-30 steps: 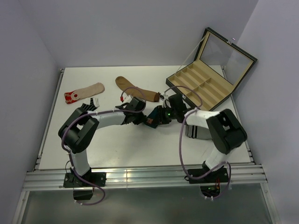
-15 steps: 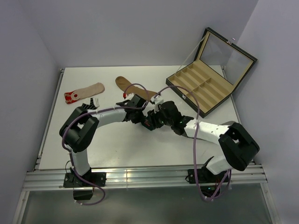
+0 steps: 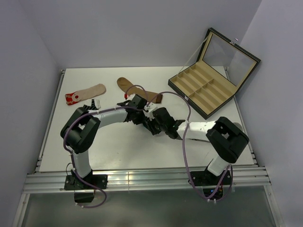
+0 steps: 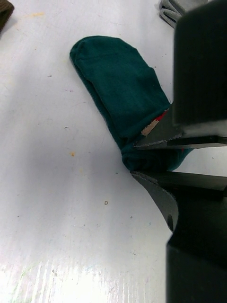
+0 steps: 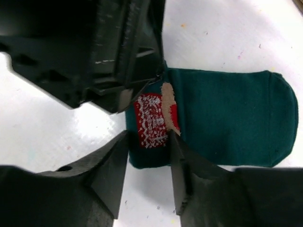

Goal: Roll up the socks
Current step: Roll the sock at the center of the board.

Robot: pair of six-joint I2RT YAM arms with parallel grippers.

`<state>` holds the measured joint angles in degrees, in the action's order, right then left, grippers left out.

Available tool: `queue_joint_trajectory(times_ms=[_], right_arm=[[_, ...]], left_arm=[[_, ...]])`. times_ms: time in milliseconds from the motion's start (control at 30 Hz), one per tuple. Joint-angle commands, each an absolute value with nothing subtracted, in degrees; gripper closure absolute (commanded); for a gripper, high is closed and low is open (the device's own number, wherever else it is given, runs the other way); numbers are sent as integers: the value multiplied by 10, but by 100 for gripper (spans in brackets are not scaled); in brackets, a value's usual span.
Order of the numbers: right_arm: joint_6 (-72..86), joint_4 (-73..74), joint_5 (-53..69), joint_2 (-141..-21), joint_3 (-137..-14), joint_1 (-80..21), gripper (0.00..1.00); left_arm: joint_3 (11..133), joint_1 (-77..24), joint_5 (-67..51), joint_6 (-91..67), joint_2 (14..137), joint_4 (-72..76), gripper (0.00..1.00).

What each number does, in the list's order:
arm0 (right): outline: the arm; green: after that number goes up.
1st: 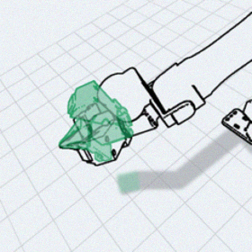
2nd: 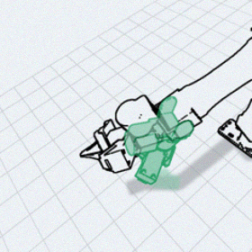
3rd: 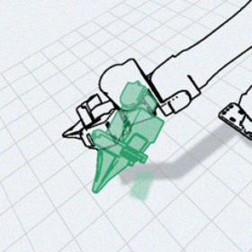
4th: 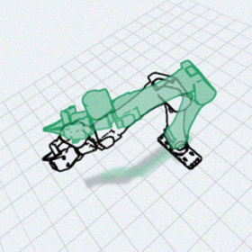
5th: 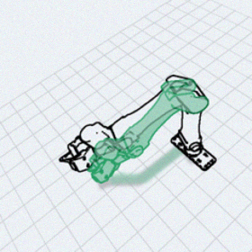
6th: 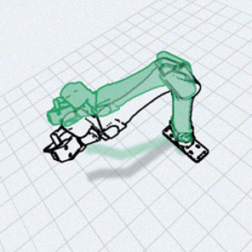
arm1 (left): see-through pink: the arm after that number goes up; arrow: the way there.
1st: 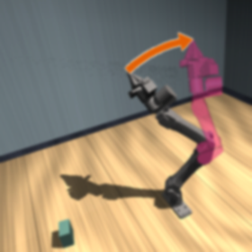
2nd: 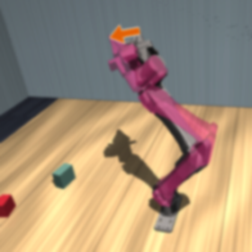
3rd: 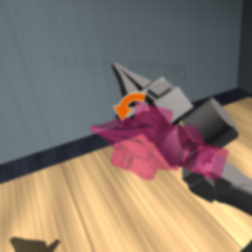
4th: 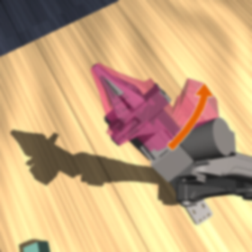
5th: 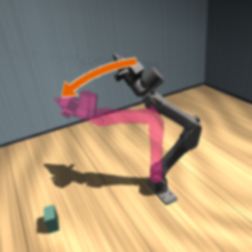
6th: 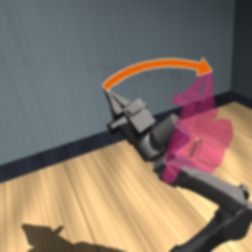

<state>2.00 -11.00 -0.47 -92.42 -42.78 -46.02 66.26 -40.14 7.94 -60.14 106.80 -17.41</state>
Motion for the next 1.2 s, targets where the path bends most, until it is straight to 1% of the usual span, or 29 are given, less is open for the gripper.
queue_joint_trajectory(times_ms=[0, 100, 133, 200, 233, 300, 367, 400, 433, 467, 500, 533, 633, 867, 967, 1167], right_arm=[[9, -85, -47, -961, -454, -469, 55], [20, -71, -55, -981, -459, -469, 67], [27, -60, -54, -988, -461, -469, 81], [32, -50, -34, -991, -462, -468, 93], [38, -42, -28, -992, -467, -466, 100], [43, -19, 19, -996, -475, -459, 100], [57, -6, 70, -998, -488, -434, 100], [62, 10, 130, -1001, -494, -423, 100], [75, 16, 159, -1005, -504, -411, 100], [80, 22, 187, -1009, -510, -398, 100], [86, 32, 250, -1013, -515, -375, 100], [101, 33, 277, -1025, -524, -362, 100], [140, 25, 378, -1051, -534, -319, 100], [213, 26, 516, -1127, -565, -265, 100], [259, -13, 552, -1150, -560, -248, 100], [308, -51, 556, -1170, -541, -227, 100]], left_arm=[[668, -409, 79, -578, 1088, -203, 74], [664, -408, 79, -578, 1082, -197, 73], [662, -409, 82, -581, 1079, -196, 70], [658, -409, 85, -585, 1072, -195, 65], [657, -409, 89, -588, 1068, -193, 58], [649, -406, 91, -593, 1055, -189, 51], [641, -403, 97, -605, 1043, -181, 41], [629, -403, 99, -609, 1028, -177, 37], [622, -401, 104, -620, 1020, -173, 32], [615, -399, 112, -626, 1011, -168, 30], [599, -396, 117, -640, 994, -158, 28], [590, -395, 121, -647, 986, -152, 23], [553, -392, 125, -672, 955, -122, 21], [503, -391, 122, -687, 913, -70, 20], [498, -392, 108, -686, 924, -62, 22], [504, -392, 94, -689, 954, -55, 26]])
